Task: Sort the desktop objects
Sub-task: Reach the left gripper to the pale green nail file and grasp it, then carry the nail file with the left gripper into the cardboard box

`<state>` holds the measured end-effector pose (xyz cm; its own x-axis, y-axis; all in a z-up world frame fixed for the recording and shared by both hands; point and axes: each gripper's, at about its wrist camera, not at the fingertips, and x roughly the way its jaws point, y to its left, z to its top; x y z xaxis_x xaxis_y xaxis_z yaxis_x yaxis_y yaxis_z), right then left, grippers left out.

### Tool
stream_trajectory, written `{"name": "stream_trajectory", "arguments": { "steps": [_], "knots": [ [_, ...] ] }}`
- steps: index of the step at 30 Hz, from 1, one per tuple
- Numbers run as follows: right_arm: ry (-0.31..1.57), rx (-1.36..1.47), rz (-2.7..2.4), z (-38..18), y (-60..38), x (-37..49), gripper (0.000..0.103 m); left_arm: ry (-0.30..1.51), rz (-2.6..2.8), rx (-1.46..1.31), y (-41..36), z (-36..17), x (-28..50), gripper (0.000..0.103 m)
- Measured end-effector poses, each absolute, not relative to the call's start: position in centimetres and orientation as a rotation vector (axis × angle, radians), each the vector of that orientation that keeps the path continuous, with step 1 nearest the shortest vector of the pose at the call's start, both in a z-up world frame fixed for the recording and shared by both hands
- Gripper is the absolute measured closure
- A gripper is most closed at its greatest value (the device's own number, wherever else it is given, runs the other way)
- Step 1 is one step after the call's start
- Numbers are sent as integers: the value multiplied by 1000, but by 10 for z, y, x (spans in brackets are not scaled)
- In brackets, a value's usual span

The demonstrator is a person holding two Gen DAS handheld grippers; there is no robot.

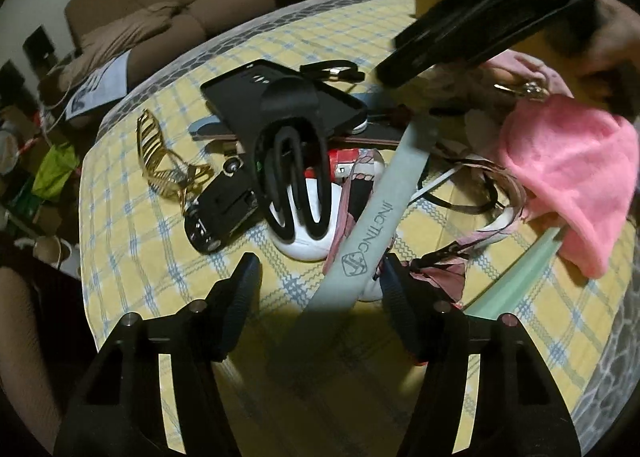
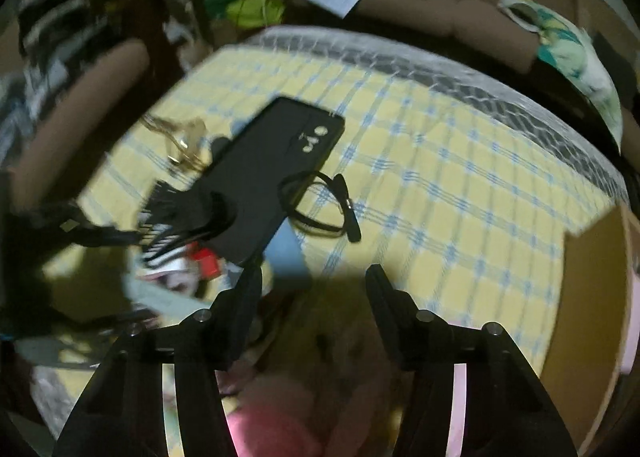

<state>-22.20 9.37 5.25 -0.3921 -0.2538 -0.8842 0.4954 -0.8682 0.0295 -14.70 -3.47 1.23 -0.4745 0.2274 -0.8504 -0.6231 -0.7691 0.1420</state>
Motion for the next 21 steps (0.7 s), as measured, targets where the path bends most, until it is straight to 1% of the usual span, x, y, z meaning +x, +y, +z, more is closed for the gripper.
{"name": "stream_trajectory", "arguments": {
  "steps": [3, 5, 6, 7, 8, 9, 10, 11, 12, 13, 14, 15, 16, 18, 21],
  "knots": [
    [411, 1397, -2230, 33, 82, -235, 48, 631, 2242, -1184, -37, 12, -150, 33],
    [440, 1354, -2212, 30, 76, -238, 44, 625, 2227, -1179, -38, 10, -152, 32],
    [453, 1349, -2211, 30, 74, -238, 40, 610, 2222, -1181, -38, 10, -154, 32],
    [464, 1348, -2211, 29, 73, -239, 39, 595, 2218, -1186, -37, 10, -155, 35],
    [473, 1345, -2205, 29, 72, -239, 39, 575, 2208, -1190, -37, 10, -155, 41],
    [500, 1347, -2193, 27, 69, -238, 39, 544, 2182, -1199, -37, 10, -156, 53],
    [538, 1355, -2173, 25, 64, -235, 42, 533, 2175, -1206, -37, 10, -157, 64],
    [587, 1355, -2154, 22, 57, -233, 45, 536, 2178, -1211, -36, 11, -157, 68],
    [643, 1335, -2148, 20, 52, -227, 48, 541, 2182, -1221, -35, 12, -156, 68],
    [670, 1318, -2159, 20, 49, -225, 49, 544, 2182, -1229, -35, 12, -156, 70],
    [660, 1330, -2158, 19, 50, -226, 53, 542, 2178, -1238, -35, 13, -155, 71],
    [601, 1361, -2144, 19, 52, -229, 77, 540, 2180, -1245, -35, 15, -152, 74],
    [557, 1379, -2140, 21, 54, -231, 76, 535, 2189, -1254, -36, 17, -149, 75],
    [556, 1373, -2150, 30, 57, -227, 77, 509, 2195, -1272, -41, 23, -140, 80],
    [543, 1378, -2153, 49, 69, -213, 77, 429, 2227, -1278, -56, 36, -123, 83]
  ]
}}
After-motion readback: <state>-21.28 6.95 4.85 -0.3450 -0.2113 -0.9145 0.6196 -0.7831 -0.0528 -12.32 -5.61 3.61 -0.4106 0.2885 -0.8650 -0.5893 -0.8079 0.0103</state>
